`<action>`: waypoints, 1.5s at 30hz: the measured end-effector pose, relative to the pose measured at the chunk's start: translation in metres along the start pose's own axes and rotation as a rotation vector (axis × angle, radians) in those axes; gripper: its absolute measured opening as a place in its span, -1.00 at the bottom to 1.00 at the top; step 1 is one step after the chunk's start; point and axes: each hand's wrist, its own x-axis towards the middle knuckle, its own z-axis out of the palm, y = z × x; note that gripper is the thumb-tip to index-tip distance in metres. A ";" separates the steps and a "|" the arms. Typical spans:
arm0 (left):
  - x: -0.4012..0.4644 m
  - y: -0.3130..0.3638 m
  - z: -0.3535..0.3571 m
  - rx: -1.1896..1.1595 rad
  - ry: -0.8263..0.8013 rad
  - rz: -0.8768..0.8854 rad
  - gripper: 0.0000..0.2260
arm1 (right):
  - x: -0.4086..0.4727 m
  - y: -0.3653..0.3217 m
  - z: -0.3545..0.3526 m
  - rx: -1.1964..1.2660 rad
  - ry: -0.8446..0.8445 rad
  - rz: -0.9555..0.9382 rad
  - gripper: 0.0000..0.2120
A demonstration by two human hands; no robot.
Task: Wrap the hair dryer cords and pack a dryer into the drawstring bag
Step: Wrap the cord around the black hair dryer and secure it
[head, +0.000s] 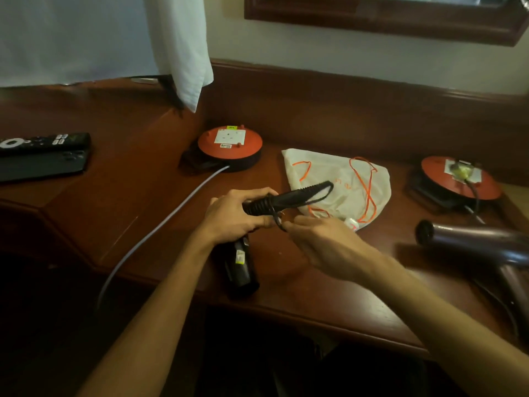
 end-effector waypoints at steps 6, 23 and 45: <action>-0.002 -0.001 -0.007 -0.149 -0.216 0.034 -0.56 | -0.011 0.008 0.029 0.006 0.031 0.040 -0.61; -0.017 -0.002 0.009 0.133 -0.071 0.187 -0.63 | 0.031 0.071 0.016 0.332 -0.300 0.340 -0.67; -0.016 0.006 0.030 0.569 -0.067 0.064 -0.60 | 0.047 0.005 -0.016 0.330 -0.306 0.456 -0.94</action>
